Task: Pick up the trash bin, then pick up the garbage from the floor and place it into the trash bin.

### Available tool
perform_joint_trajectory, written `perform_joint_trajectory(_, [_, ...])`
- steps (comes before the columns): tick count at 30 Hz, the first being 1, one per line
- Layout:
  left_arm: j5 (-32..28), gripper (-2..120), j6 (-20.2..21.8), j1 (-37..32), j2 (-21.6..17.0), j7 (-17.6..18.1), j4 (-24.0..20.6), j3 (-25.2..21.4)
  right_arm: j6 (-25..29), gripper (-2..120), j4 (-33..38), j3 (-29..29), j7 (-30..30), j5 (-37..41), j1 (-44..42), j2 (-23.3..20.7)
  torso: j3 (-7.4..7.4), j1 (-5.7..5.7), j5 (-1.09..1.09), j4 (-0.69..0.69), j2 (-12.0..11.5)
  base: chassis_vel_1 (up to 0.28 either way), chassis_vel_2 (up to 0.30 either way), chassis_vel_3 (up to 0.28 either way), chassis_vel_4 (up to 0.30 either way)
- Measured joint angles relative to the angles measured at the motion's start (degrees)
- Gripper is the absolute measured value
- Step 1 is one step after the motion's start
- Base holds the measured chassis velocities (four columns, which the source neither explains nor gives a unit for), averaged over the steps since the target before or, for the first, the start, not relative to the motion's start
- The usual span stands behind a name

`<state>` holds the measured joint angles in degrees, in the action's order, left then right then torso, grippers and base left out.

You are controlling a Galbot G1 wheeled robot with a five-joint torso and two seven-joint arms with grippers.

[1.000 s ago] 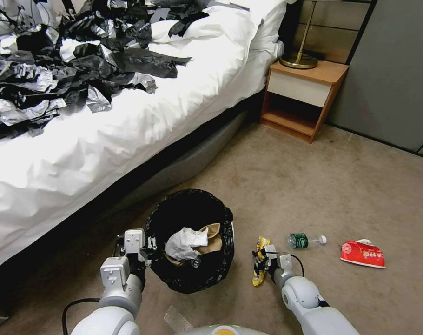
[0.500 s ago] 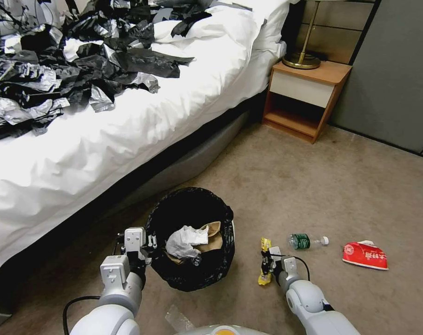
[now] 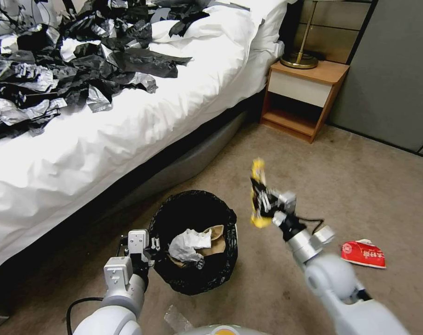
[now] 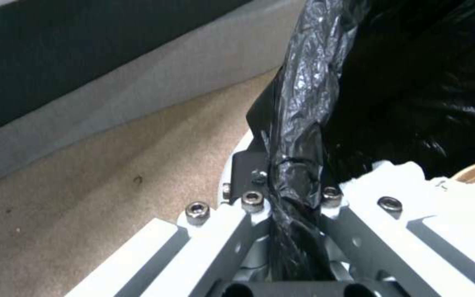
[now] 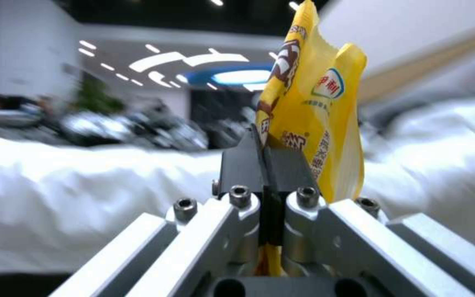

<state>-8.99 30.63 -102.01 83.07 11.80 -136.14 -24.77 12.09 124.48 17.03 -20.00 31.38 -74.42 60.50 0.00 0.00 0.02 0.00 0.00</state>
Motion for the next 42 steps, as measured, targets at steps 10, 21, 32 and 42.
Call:
perform_joint_trajectory(10, [0.7,0,0.0,-0.6,0.3,-0.1,-0.3,0.7,-1.5,0,1.9,-11.7,-1.7,-0.5,2.0,-5.5,0.0,0.0,-0.02,-0.01,0.0,0.0,0.0,0.0,0.0])
perform_joint_trajectory(21, [1.1,0,0.0,-0.6,0.6,-0.2,-0.3,0.9,-2.2,0,-5.1,-19.8,0.3,-2.4,6.6,-4.2,0.0,0.0,-0.02,0.0,0.0,0.0,0.0,0.0,0.0])
perform_joint_trajectory(32, [1.1,0,0.0,-0.2,1.0,-0.3,-0.2,1.2,-2.1,0,-17.1,-28.2,2.4,-3.0,12.4,-1.7,0.0,0.0,-0.02,0.0,0.0,0.0,0.0,0.0,0.0])
perform_joint_trajectory(42, [0.8,0,0.0,0.1,1.1,-0.3,-0.3,1.2,-1.7,0,-21.0,-29.9,2.4,-4.9,10.9,-1.1,0.0,0.0,-0.02,0.0,0.0,0.0,0.0,0.0,0.0])
